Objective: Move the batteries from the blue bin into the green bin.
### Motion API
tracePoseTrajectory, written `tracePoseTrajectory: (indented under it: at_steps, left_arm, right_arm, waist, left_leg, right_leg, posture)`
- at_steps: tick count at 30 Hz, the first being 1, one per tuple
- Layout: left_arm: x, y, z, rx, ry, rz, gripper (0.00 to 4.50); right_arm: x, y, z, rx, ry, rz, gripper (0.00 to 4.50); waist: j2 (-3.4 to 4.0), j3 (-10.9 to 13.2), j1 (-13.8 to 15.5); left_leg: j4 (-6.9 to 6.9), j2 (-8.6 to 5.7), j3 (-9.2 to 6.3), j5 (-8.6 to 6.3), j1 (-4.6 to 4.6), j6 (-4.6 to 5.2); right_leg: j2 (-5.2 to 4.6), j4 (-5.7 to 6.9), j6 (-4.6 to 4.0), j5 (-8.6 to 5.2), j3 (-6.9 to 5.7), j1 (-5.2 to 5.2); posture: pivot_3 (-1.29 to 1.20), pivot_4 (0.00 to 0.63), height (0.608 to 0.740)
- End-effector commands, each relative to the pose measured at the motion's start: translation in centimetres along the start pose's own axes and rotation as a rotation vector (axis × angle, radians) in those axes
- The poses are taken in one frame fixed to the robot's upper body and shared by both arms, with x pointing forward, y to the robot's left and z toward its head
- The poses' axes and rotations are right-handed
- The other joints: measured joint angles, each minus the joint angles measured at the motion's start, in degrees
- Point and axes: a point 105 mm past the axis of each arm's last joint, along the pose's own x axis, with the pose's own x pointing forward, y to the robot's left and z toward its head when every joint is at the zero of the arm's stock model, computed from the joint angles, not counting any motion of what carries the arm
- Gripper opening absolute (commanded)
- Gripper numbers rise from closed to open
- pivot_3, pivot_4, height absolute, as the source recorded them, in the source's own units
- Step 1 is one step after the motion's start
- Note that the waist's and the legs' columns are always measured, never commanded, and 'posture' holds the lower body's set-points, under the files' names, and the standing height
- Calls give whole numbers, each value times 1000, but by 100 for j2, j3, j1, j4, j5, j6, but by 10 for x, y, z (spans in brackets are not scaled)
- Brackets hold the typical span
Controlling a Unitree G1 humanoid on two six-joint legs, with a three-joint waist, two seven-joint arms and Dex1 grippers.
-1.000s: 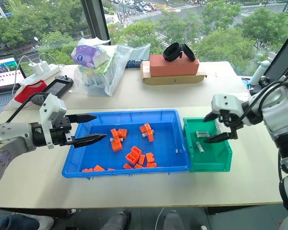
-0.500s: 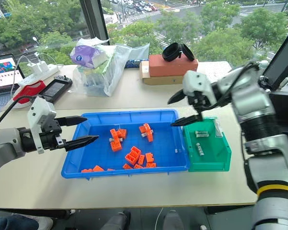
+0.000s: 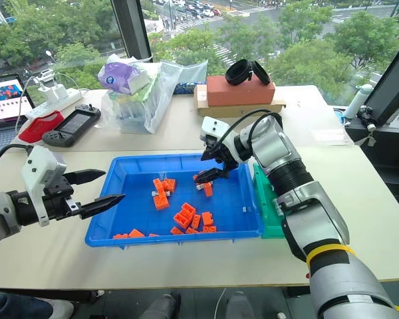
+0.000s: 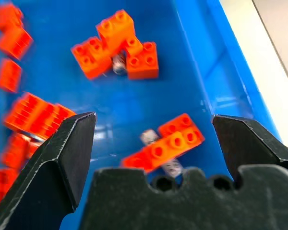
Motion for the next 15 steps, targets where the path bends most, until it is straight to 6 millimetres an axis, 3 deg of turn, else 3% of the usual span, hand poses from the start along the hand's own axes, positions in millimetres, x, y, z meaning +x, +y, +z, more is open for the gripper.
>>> tracePoseTrajectory:
  at_steps: [1,7,10,14,15]
  left_arm:
    - [-1,0,9,38,-36,14,4500]
    - [6,-3,16,36,-80,-24,4500]
    - [9,-3,23,28,-119,-38,4500]
    - [9,-1,27,24,-136,-37,4500]
    - [9,-2,27,25,-134,-38,4500]
  right_arm:
    - [1,6,7,150,2,-34,4491]
    - [8,-11,3,288,-2,-188,4491]
    - [12,-18,-4,336,3,-247,3755]
    - [15,-14,-9,349,20,-242,2430]
    - [16,-13,-10,353,22,-240,2430]
  waist:
    - [0,0,1]
    - [-1,-1,7]
    - [-3,-2,12]
    - [-3,-2,-11]
    - [-3,-2,-14]
  left_leg:
    - [0,0,0,0,0,0]
    - [1,-1,0,0,0,0]
    - [1,-1,0,1,0,-1]
    - [2,-1,0,1,0,-1]
    - [2,-1,0,1,0,-1]
  right_leg:
    - [0,1,0,0,0,0]
    - [0,4,-1,1,1,-2]
    - [0,3,-1,1,0,-1]
    - [0,4,-2,1,0,-1]
    - [0,4,-2,1,0,-2]
  posture:
    - [0,150,740]
    - [0,150,740]
    - [0,150,740]
    - [0,150,740]
    - [0,150,740]
